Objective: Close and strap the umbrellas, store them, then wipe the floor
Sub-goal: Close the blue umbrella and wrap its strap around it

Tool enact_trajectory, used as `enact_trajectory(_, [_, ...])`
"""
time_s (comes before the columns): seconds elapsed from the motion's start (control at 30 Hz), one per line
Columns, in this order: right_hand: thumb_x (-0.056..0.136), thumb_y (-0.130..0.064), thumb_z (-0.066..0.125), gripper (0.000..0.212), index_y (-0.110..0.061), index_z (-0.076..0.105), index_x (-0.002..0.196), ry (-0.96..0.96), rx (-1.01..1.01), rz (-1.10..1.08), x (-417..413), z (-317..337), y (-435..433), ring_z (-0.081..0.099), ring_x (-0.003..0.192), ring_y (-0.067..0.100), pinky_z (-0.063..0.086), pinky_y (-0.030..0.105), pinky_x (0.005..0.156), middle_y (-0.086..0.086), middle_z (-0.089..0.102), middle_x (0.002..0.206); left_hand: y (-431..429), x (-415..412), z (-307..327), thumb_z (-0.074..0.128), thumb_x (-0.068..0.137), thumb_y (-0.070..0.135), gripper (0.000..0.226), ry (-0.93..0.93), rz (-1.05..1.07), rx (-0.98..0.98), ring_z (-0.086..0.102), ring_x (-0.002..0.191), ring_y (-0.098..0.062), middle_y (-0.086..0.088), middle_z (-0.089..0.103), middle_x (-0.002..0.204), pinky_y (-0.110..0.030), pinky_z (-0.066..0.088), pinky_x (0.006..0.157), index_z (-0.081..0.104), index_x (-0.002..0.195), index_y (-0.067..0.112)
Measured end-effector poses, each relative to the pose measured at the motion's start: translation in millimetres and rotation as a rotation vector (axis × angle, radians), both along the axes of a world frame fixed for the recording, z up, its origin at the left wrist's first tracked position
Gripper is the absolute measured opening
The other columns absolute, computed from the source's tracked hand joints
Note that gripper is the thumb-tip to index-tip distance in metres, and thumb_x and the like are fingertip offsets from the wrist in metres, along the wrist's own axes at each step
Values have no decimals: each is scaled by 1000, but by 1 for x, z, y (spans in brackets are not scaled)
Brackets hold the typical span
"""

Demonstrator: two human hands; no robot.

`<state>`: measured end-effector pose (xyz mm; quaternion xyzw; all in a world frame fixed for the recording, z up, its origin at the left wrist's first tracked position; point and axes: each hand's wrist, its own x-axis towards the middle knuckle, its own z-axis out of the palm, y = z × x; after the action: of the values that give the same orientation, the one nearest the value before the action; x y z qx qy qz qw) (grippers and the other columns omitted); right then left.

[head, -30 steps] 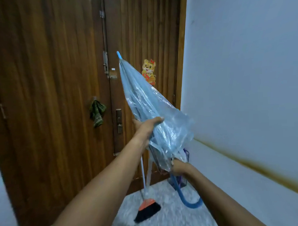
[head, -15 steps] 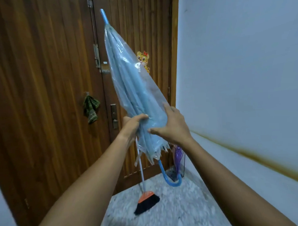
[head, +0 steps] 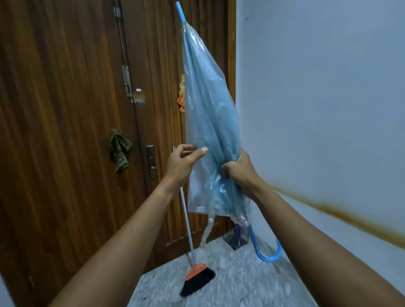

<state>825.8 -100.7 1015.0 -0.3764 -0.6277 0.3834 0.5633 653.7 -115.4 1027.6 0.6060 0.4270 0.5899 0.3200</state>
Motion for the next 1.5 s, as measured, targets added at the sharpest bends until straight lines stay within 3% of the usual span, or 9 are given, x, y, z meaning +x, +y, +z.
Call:
enact_trajectory(0.23, [63,16,45,40,-4,60,94,-63,-155,230,3,23,-30,61,62,20,51,26,50,2,63,61,-18,22,12,68,91,35,51,-170,-489,-195,66,116,-30,-13,68,127,-48,52,101,56,135,11])
enact_trajectory(0.47, [71,-22,79,67,-40,50,129,-317,78,44,5,12,-27,58,112,21,54,33,94,3,54,118,-15,36,6,68,93,22,32,-549,-272,-248,71,104,-34,-18,72,117,-54,56,93,66,121,7])
enact_trajectory(0.7, [61,-37,89,119,-50,12,150,-803,183,-44,11,2,-30,65,105,16,59,39,88,-6,59,124,-28,49,8,62,95,42,46,-785,-238,-320,72,101,-34,-21,71,115,-52,59,87,58,123,5])
enact_trajectory(0.87, [67,-20,79,77,-45,44,132,-917,214,-198,34,24,-27,64,90,13,59,39,79,-11,66,103,-45,28,10,53,91,65,66,-25,-237,-319,70,106,-18,-15,69,115,-47,54,99,52,134,15])
enact_trajectory(1.0, [70,-17,79,73,-42,50,133,-1151,247,-205,51,49,-24,58,96,14,50,33,75,-11,64,107,-66,20,6,52,68,85,62,934,647,194,66,68,-14,6,66,72,-33,57,65,65,79,25])
enact_trajectory(1.13, [72,-19,82,67,-33,53,130,-1353,350,-194,31,69,-29,53,93,14,41,30,71,-7,64,112,-63,28,3,77,50,75,116,1366,683,407,38,133,-33,-11,44,140,-49,33,107,32,145,27])
enact_trajectory(1.23, [75,-20,82,66,-25,51,132,-1428,404,-171,14,72,-30,53,94,16,42,28,73,-1,64,119,-48,25,-6,86,56,61,137,1300,572,279,46,133,-39,-13,42,147,-52,40,107,-2,156,27])
enact_trajectory(1.33, [75,-35,80,70,-31,47,137,-1487,553,-273,8,70,-32,53,118,22,42,43,98,-2,60,132,-44,21,-14,76,79,38,98,1175,667,376,68,80,-28,-5,65,98,-36,41,60,12,153,23])
enact_trajectory(1.5, [61,-52,77,101,-42,30,150,-1036,840,-550,16,47,-34,15,146,36,22,63,115,8,14,162,-44,8,-21,69,80,33,50,748,717,172,68,88,-37,-5,66,89,-38,45,63,40,119,24])
